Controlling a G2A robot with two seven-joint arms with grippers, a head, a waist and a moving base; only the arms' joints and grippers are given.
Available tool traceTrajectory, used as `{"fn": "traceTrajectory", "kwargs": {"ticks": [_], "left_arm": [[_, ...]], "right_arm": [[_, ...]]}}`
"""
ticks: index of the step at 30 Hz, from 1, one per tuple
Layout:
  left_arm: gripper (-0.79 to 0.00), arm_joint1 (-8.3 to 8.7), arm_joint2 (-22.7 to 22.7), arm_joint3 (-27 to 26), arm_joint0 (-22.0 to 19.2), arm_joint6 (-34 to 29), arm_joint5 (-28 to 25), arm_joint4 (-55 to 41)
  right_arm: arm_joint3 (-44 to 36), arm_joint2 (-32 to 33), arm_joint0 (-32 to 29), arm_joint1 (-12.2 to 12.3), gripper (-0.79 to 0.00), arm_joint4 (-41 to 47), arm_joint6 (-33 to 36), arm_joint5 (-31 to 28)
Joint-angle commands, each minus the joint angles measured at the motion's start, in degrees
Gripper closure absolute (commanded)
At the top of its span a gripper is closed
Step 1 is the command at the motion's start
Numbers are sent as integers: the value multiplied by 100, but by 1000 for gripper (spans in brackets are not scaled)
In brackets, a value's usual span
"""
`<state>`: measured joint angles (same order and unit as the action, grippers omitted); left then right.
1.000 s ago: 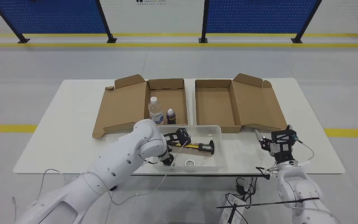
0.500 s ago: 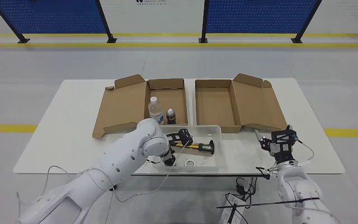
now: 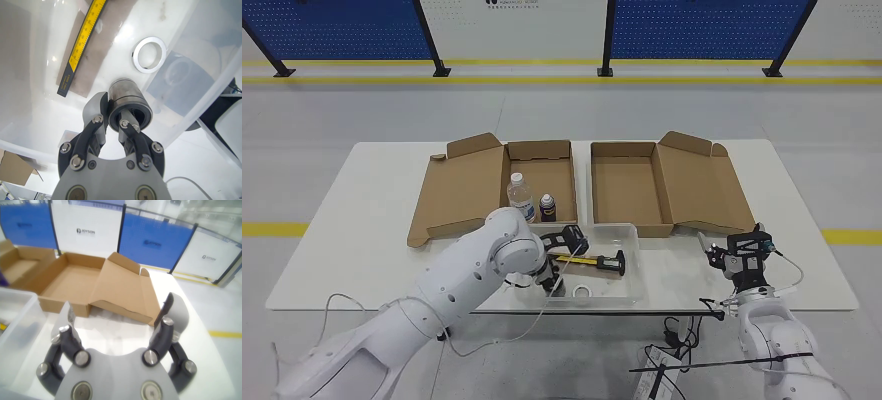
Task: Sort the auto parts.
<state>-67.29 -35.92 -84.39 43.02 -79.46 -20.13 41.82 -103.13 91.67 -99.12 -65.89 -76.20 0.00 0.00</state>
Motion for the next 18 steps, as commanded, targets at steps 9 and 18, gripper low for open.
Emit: {"fn": "traceTrajectory", "kwargs": {"ticks": [9,18], "left_arm": [[0,95,-333,-527,1,-47,60,-106],[0,210,-893,-1177,47,-73,178,-797]], "right_arm": [[0,0,0,0,-785,0,0,0],[0,0,0,0,-785,0,0,0]]}}
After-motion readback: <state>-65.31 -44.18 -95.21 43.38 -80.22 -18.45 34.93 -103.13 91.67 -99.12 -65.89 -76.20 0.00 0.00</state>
